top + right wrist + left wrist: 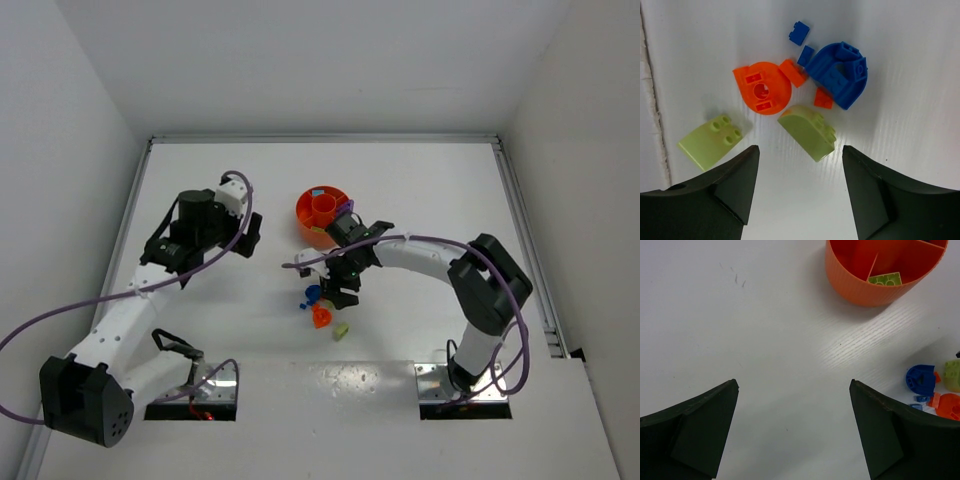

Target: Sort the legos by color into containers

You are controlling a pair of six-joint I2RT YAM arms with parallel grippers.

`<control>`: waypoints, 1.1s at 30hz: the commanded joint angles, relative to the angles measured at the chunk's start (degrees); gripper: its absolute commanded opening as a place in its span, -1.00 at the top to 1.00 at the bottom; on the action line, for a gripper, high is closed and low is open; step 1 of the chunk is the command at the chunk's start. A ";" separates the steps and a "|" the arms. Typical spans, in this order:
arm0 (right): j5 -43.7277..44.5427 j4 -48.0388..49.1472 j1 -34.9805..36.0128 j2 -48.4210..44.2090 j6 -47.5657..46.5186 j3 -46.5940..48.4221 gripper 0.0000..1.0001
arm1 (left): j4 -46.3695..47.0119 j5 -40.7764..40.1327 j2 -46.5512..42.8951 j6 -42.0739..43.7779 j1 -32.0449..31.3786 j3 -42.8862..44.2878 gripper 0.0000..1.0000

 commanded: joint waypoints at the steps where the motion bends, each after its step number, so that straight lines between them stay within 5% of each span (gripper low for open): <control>1: 0.51 4.01 0.57 1.05 -0.66 -0.50 -0.37 | 2.43 -1.10 -2.01 -1.32 1.01 -0.73 -0.99; 11: 1.66 2.87 1.63 5.87 -1.81 0.55 -0.31 | 2.43 -1.10 -1.48 -1.32 1.54 -0.73 -0.99; 21: 1.66 1.21 0.49 2.03 0.65 0.39 0.63 | 2.43 -0.05 -1.48 -0.80 3.91 -0.73 -0.99; 26: 2.27 -1.25 -0.04 -8.24 1.97 -1.64 0.71 | 2.43 1.00 -1.48 -0.80 4.44 -0.73 -0.99; 33: 8.68 -0.82 -3.29 -9.86 9.17 5.11 0.74 | 4.01 2.15 -0.43 -1.32 4.97 -0.73 -0.99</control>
